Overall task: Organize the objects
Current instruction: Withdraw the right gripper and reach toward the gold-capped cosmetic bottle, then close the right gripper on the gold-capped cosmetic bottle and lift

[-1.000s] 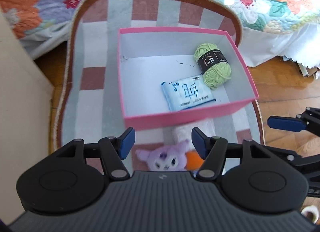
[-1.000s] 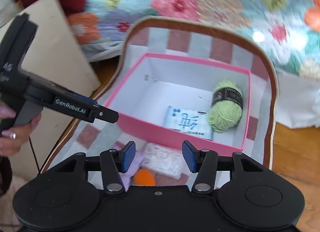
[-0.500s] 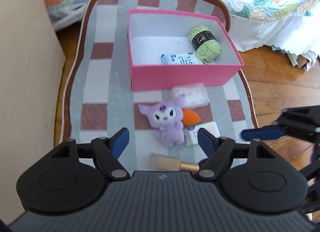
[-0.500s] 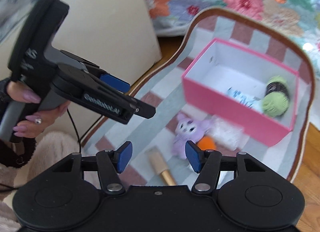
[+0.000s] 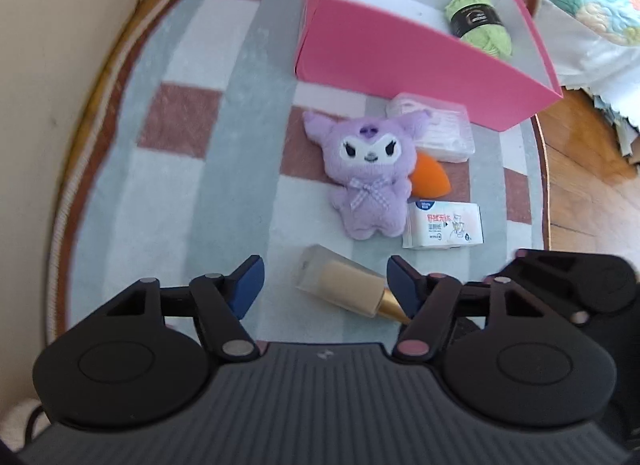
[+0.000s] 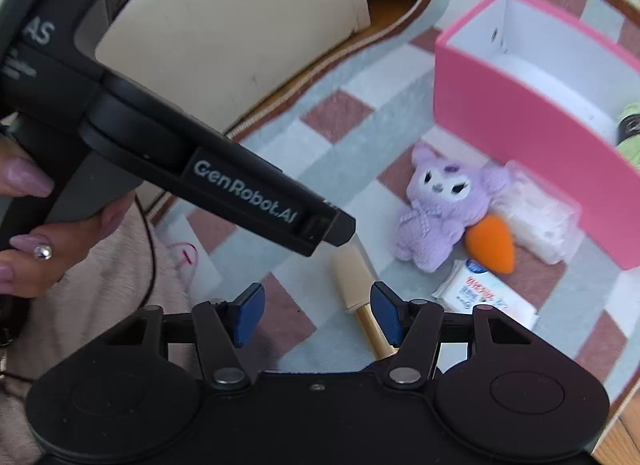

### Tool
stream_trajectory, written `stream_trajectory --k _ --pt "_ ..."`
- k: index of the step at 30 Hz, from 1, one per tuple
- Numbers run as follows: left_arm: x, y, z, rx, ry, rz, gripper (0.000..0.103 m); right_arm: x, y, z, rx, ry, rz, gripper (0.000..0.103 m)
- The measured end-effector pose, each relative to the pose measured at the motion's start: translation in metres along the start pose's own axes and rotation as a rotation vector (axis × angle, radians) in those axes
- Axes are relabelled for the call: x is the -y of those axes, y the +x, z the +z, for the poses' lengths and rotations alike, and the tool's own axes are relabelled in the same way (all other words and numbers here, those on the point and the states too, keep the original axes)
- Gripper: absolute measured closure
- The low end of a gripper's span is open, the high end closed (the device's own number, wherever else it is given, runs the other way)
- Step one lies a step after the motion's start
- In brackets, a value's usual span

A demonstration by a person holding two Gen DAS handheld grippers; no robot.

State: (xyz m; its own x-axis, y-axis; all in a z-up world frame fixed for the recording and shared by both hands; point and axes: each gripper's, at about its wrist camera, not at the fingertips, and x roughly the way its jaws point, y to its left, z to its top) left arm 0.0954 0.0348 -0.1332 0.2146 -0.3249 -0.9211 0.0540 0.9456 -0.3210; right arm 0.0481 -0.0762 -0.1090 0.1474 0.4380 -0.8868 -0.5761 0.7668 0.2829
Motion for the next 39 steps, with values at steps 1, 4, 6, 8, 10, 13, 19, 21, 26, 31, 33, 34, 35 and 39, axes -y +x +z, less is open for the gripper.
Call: stream_trajectory --k 1,4,6,8,10,13,19,21,26,31,33,34,35,39 --pt "-0.002 0.005 -0.002 -0.009 -0.018 -0.014 0.042 0.001 0.008 -0.001 -0.008 -0.009 -0.003 0.039" --pt "-0.007 0.019 -0.004 -0.018 -0.059 0.003 0.052 -0.001 0.025 -0.004 -0.016 -0.068 -0.050 0.039" --pt "-0.012 0.028 -0.004 -0.022 -0.089 -0.006 0.054 -0.003 0.035 -0.006 -0.010 -0.114 -0.094 0.039" --pt "-0.016 0.035 -0.004 -0.025 -0.117 -0.023 0.061 -0.002 0.044 -0.008 -0.018 -0.136 -0.111 0.039" --pt "-0.019 0.041 -0.006 -0.025 -0.134 -0.018 0.064 -0.001 0.052 -0.010 -0.028 -0.146 -0.109 0.039" --pt "-0.021 0.040 -0.008 -0.005 -0.130 -0.029 0.066 -0.001 0.058 -0.014 -0.035 -0.153 -0.136 0.051" --pt "-0.030 0.036 -0.007 0.043 -0.185 -0.073 0.068 0.012 0.056 -0.017 -0.026 0.012 -0.113 0.060" --pt "-0.031 0.034 -0.006 0.054 -0.199 -0.098 0.068 0.023 0.054 -0.017 -0.016 0.147 -0.084 0.060" --pt "-0.029 0.034 -0.007 0.041 -0.203 -0.137 0.064 0.053 0.051 -0.028 0.020 0.418 0.047 0.060" --pt "-0.022 0.047 -0.012 0.001 -0.160 -0.073 0.051 0.062 0.051 -0.040 0.030 0.508 0.116 0.060" --pt "-0.021 0.045 -0.013 0.012 -0.155 -0.073 0.054 0.061 0.050 -0.043 0.042 0.497 0.122 0.060" --pt "-0.020 0.045 -0.013 0.018 -0.157 -0.082 0.062 0.059 0.049 -0.045 0.049 0.477 0.118 0.060" --pt "-0.020 0.046 -0.013 0.018 -0.164 -0.099 0.063 0.059 0.047 -0.048 0.054 0.464 0.115 0.060" --pt "-0.012 0.045 -0.014 0.033 -0.113 -0.074 0.063 0.059 0.044 -0.049 0.049 0.399 0.108 0.061"
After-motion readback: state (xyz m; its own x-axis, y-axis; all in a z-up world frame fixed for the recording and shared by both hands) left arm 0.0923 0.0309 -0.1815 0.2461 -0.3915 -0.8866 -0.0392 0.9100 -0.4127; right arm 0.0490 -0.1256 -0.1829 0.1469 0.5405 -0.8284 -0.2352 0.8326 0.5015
